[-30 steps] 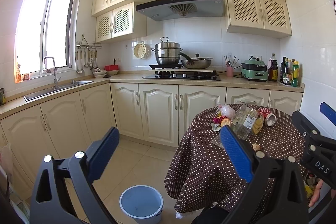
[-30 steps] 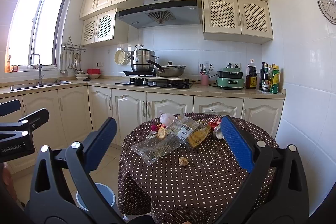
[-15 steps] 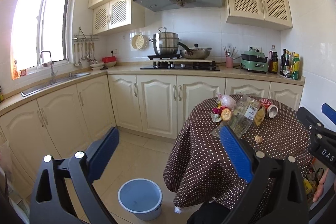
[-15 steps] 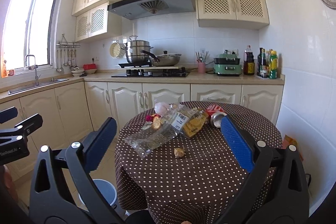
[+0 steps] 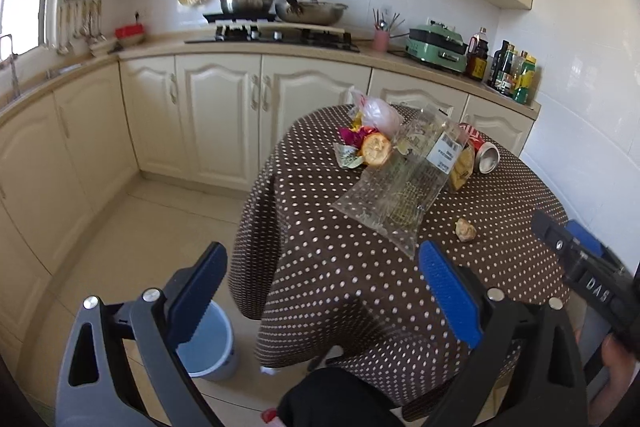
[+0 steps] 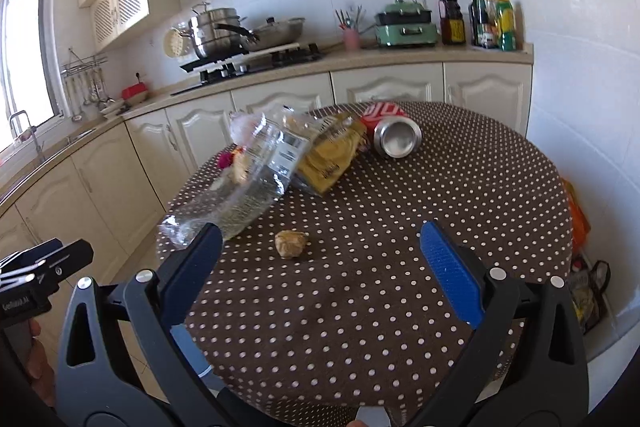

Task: Collect trash
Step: 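Grasp the clear plastic bag with the left gripper while the right gripper grasps the brown nut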

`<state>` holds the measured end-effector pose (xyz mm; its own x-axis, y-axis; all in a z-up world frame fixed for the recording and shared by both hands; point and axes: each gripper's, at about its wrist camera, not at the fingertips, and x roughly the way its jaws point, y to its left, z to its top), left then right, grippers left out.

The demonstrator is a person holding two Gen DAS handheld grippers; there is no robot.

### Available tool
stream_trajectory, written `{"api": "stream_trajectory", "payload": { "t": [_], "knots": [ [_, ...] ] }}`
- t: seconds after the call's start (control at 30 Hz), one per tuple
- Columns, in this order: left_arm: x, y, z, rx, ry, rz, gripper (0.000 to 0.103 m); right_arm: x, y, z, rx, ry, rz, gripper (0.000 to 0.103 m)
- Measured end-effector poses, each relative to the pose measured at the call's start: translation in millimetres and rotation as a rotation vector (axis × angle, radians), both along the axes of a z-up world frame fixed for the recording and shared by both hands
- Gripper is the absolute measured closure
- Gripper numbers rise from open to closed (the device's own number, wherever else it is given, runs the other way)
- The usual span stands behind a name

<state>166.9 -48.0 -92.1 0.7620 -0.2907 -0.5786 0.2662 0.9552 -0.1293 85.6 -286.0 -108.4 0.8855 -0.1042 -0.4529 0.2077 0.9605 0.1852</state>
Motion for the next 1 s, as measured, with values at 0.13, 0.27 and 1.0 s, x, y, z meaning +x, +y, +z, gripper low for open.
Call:
{"api": "stream_trajectory", "payload": {
  "t": [0.13,0.27,1.0],
  "knots": [
    [31,-13,-7,-0.013,0.031,-0.019,0.008,14,-7,-11,-0.015,0.030,-0.033,0.006],
    [63,-34,-19,0.035,0.048,-0.033,0.008,30,-9,-22,-0.039,0.083,-0.015,0.006],
    [86,-53,-53,-0.012,0.141,-0.147,0.103,99,16,-47,-0.154,0.302,0.153,0.049]
  ]
}}
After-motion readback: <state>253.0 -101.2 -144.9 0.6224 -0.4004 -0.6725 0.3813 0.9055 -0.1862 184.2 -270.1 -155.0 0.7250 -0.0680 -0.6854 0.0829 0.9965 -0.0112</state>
